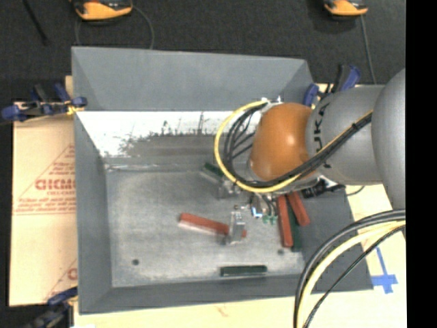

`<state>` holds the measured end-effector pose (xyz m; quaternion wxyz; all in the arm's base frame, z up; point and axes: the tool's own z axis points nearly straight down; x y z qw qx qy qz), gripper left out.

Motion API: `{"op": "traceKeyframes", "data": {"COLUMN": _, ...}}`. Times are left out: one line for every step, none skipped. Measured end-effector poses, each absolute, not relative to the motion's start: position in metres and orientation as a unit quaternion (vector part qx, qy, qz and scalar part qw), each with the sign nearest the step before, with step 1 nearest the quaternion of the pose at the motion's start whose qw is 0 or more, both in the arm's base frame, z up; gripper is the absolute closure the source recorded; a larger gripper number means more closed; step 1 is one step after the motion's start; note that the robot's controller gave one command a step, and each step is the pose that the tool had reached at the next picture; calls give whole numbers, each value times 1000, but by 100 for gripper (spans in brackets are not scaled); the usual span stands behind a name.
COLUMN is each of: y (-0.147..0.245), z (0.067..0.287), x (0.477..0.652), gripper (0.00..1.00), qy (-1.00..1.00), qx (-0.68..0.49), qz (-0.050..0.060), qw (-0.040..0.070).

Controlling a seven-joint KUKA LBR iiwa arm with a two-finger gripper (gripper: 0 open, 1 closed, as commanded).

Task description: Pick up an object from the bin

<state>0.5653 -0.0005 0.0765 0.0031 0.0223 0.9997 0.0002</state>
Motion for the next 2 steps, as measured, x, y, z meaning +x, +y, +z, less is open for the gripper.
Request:
{"op": "traceKeyframes", "data": {"y": 1, "z": 76, "x": 564, "gripper": 100, "qy": 1000, "qx": 23, "qz": 1, "qw": 2}}
{"op": "traceKeyframes", "data": {"y": 6, "z": 241, "x": 563, "gripper": 100, "qy": 999, "qx": 33, "qz": 1, "qw": 6}}
